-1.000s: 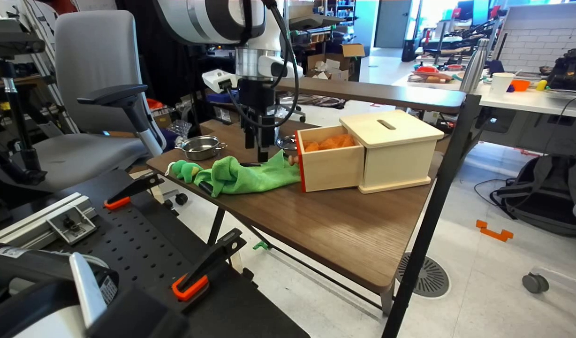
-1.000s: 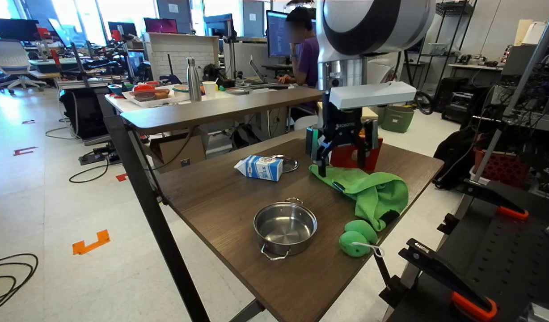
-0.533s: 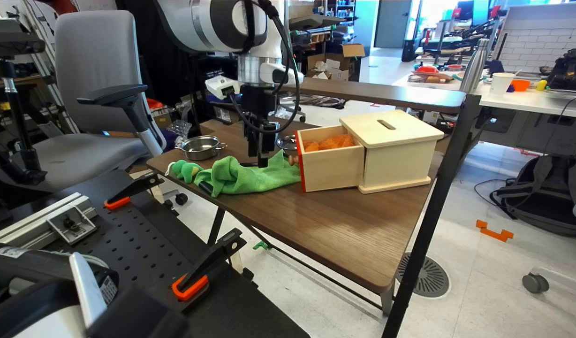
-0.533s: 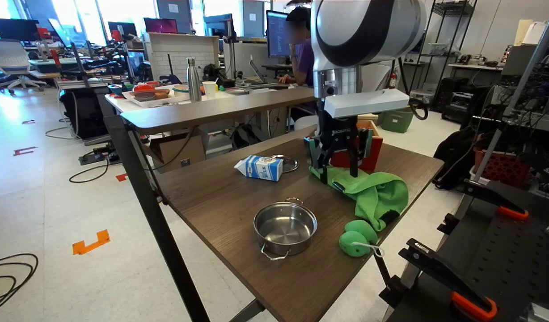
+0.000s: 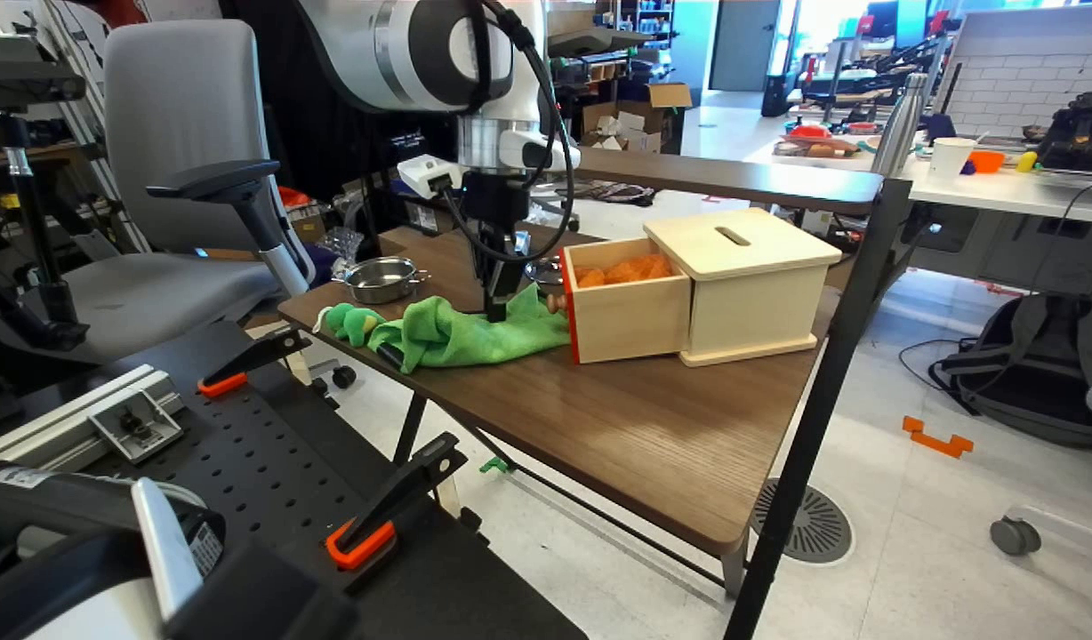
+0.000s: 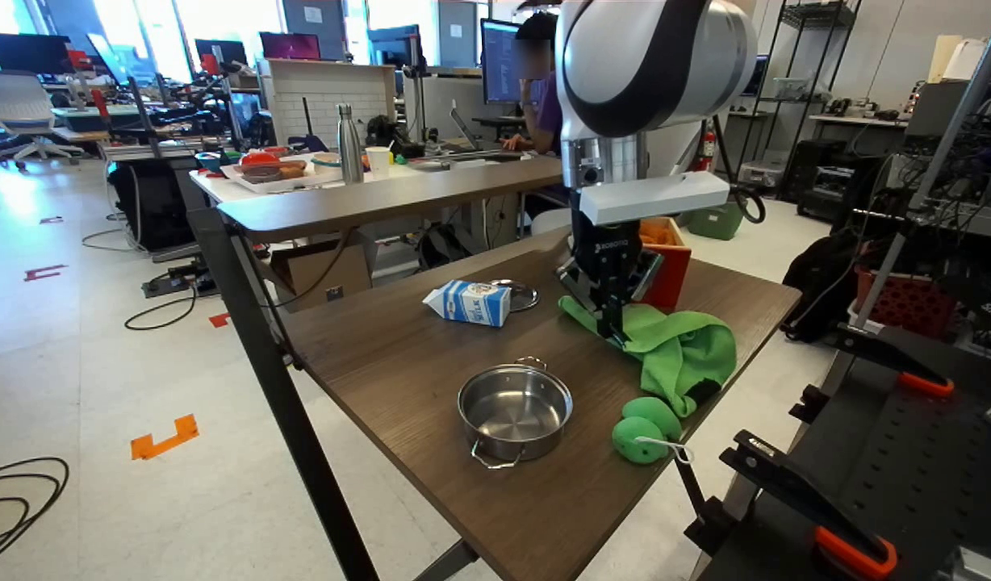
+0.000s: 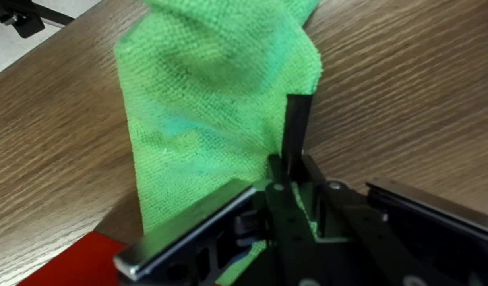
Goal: Move the green cloth slightly to the left
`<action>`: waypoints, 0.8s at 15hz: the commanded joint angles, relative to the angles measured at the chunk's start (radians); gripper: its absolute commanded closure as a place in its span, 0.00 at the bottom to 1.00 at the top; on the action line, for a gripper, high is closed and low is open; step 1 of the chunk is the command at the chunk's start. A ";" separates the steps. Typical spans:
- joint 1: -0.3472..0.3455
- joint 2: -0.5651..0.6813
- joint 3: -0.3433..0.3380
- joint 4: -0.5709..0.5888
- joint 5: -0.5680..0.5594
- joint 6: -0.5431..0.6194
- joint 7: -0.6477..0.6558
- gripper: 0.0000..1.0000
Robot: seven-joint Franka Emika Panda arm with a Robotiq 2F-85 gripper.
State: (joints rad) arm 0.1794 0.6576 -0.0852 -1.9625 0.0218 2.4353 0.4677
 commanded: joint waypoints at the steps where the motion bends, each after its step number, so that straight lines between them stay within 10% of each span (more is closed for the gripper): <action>1: 0.026 0.020 -0.024 0.033 -0.028 -0.007 0.033 1.00; 12: 0.043 -0.096 -0.012 0.005 -0.029 0.030 0.019 0.99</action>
State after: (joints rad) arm 0.2046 0.6212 -0.0962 -1.9307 0.0215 2.4377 0.4736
